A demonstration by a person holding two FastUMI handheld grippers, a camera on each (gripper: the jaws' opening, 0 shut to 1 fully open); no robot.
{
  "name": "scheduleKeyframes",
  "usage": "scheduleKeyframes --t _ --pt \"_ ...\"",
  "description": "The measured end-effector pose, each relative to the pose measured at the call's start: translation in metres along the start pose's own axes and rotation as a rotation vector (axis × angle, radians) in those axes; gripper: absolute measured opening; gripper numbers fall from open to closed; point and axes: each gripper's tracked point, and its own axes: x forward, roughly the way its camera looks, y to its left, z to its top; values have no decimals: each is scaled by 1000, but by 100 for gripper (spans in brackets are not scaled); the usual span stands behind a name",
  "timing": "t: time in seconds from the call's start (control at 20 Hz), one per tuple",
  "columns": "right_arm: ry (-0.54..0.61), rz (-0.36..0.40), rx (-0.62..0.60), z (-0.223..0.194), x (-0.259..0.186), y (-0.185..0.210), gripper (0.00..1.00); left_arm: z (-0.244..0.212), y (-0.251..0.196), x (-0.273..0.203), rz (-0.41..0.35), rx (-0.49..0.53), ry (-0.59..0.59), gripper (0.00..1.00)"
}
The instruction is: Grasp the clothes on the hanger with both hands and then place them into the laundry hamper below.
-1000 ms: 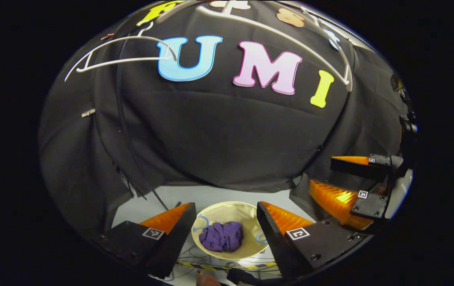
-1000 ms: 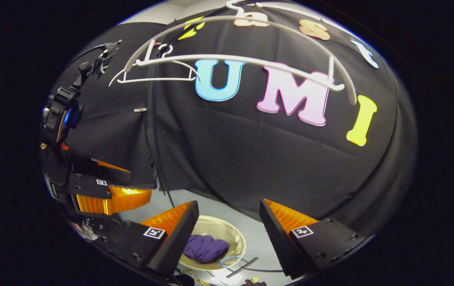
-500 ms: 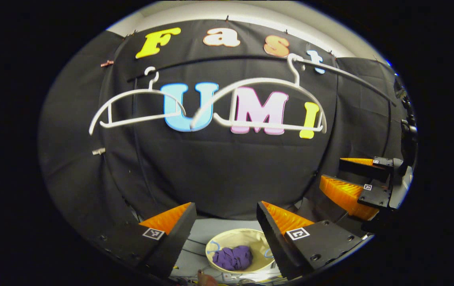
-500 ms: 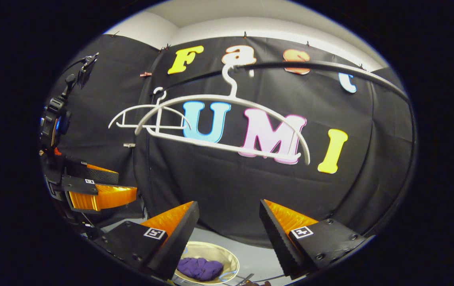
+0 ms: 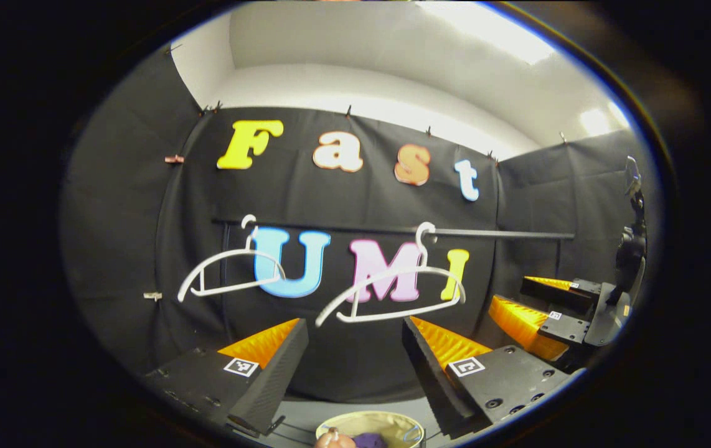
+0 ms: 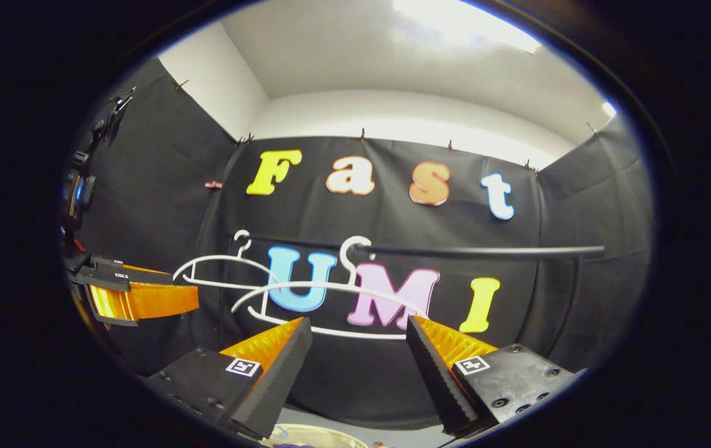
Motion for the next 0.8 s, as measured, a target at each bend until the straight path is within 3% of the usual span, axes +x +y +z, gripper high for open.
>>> scheduleKeyframes --t 0.15,0.3,0.75,0.8 --pt "-62 -8 -3 19 -9 7 97 38 -8 -28 -34 20 -121 92" --pt "-87 -3 -5 31 -25 7 97 49 -1 -37 -14 62 -185 95" --pt "-91 -6 34 34 -22 4 99 48 2 -39 1 81 -201 95" --pt "-91 -6 37 34 -22 3 95 47 2 -38 0 80 -196 95"
